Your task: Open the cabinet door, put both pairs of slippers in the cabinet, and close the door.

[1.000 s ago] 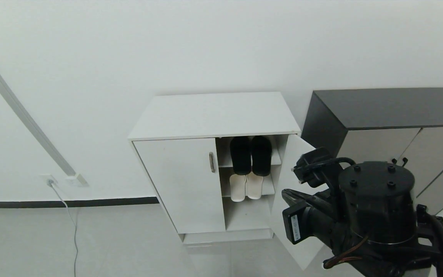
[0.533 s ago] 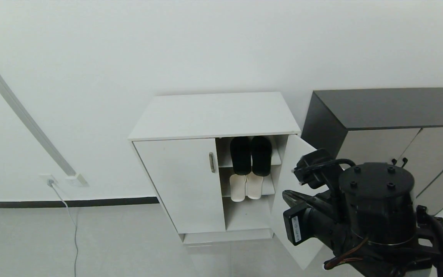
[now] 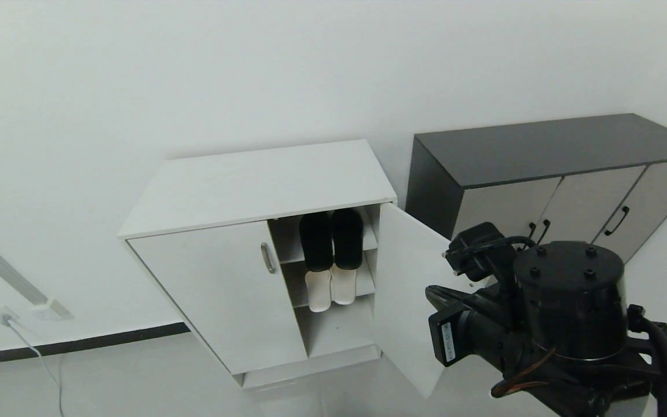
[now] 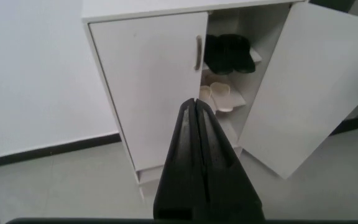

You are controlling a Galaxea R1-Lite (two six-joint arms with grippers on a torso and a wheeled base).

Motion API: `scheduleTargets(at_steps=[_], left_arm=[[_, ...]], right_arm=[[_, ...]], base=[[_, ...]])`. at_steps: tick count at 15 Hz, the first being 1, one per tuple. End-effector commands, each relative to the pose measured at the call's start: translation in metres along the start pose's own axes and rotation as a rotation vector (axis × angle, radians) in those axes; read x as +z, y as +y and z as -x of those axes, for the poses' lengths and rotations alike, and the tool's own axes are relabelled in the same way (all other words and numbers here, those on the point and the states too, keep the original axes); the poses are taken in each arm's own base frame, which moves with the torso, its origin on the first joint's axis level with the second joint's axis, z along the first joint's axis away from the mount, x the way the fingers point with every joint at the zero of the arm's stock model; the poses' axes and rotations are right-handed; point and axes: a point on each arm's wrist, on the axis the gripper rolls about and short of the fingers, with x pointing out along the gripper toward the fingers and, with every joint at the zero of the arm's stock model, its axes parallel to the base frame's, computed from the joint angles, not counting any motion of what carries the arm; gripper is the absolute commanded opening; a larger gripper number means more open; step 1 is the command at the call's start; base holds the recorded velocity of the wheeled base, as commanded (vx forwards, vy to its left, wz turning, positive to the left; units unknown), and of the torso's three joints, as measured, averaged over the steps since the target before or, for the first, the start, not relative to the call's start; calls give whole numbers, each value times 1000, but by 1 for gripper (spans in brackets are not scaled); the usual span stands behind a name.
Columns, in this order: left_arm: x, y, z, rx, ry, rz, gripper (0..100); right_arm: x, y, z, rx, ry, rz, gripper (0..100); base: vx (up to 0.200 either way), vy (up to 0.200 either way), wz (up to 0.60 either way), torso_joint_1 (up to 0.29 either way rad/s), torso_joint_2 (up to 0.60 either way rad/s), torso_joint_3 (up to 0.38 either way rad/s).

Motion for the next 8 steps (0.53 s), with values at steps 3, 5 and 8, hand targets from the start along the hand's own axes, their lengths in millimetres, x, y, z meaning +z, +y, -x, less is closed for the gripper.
scheduleTargets(at_steps=[3,5,8], left_arm=[[0,0,0,-1,1,4,0],[0,0,0,-1,1,4,0],[0,0,0,-1,1,4,0]], right_arm=[[-1,0,-1,-1,-5,-3,0],[-1,-1,0,-3,-5,-3,0],[-2,-3,-2,-12,-2,-3,0]], base=[[0,0,0,0,0,0],[-100,0,0,-4,1,-4],[-200,0,0,9,6,2]])
